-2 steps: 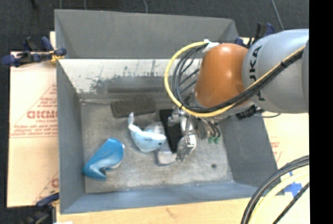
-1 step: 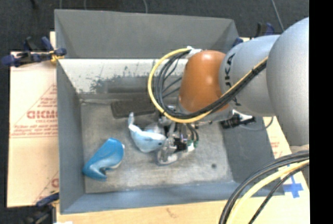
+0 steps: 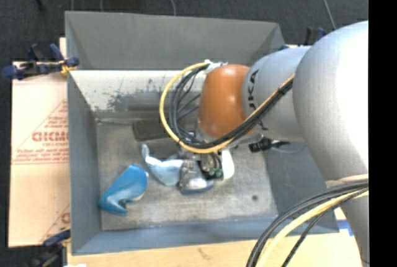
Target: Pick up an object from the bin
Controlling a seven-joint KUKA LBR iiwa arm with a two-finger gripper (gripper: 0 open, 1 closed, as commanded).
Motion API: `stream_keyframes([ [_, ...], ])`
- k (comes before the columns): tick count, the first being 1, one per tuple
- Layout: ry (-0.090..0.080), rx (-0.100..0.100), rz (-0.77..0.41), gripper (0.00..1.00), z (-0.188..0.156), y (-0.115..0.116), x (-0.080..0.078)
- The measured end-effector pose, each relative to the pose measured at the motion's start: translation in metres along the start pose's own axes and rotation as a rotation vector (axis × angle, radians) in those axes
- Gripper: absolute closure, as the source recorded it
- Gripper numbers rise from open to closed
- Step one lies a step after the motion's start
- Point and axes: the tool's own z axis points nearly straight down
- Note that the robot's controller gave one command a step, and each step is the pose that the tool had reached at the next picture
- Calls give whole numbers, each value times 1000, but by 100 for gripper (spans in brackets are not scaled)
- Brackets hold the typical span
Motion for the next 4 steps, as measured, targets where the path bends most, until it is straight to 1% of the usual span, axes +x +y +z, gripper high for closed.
stream_keyframes([
  [2, 1, -1, 2, 100, -1, -1, 0],
  [4, 11, -2, 4, 100, -8, -2, -2],
])
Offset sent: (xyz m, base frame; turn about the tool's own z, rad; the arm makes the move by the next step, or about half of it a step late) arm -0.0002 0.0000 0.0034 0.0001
